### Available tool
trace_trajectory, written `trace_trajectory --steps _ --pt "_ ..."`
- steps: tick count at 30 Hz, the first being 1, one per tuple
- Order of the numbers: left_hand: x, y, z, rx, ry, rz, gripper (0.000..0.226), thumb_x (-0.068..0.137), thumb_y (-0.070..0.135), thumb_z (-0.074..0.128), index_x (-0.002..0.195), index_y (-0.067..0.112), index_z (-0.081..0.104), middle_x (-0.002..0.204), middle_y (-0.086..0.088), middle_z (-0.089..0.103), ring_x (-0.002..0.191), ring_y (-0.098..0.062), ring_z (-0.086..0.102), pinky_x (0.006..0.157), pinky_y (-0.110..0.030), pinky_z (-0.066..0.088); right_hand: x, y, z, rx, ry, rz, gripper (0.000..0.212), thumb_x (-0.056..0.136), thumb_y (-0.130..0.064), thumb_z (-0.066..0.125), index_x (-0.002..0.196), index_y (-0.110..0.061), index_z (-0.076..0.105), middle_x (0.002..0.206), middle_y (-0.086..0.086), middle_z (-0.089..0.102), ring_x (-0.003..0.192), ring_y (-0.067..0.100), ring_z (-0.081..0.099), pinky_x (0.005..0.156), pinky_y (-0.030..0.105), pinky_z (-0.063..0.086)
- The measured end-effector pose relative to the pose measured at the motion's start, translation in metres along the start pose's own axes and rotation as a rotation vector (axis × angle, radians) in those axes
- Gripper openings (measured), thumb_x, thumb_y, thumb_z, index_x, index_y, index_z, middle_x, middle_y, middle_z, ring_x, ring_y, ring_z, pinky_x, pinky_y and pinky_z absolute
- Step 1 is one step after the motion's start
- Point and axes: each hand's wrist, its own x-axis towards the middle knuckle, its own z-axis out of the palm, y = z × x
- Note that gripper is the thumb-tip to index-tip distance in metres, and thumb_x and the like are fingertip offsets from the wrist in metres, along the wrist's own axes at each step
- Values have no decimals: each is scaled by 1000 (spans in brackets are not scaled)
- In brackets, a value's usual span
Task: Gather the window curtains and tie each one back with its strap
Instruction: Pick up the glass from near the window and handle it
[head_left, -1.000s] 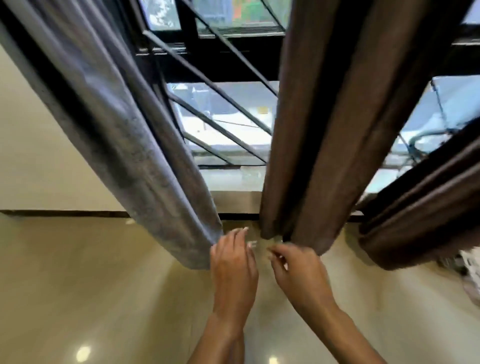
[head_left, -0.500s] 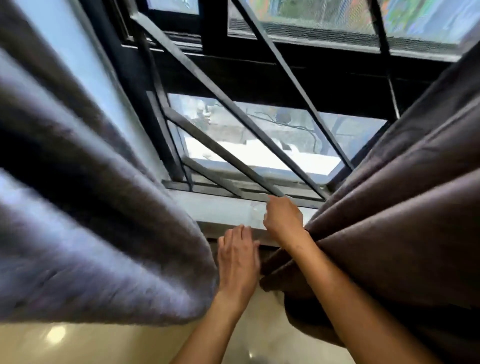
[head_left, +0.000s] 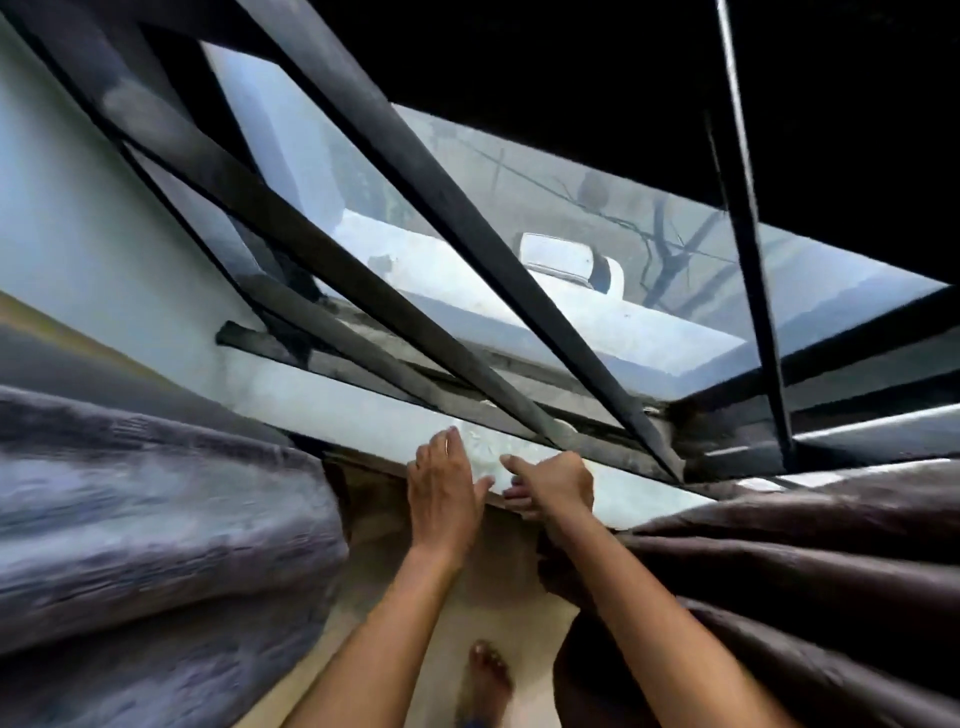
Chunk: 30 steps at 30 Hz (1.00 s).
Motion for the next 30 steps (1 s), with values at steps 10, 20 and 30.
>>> trace_trajectory --steps 10,20,30 --pt "23 -9 19 -296 87 -21 40 65 14 83 95 1 60 96 -17 63 91 -33 57 70 -27 34 25 -4 31 226 132 110 23 73 -25 75 80 -5 67 72 11 72 56 22 70 65 38 60" --pt "-44 -32 -1 -440 136 -45 56 66 7 82 116 2 58 110 -14 61 103 -27 58 86 -17 37 -36 19 30 -184 183 -189 27 72 -32 66 77 -6 74 76 14 72 78 28 70 64 27 52" --pt "-223 -77 -105 -526 -59 25 57 62 27 86 109 16 55 107 3 58 98 -10 55 83 -27 49 -225 118 37 29 27 -165 32 77 -26 67 50 -9 63 53 3 68 55 15 69 63 44 59"
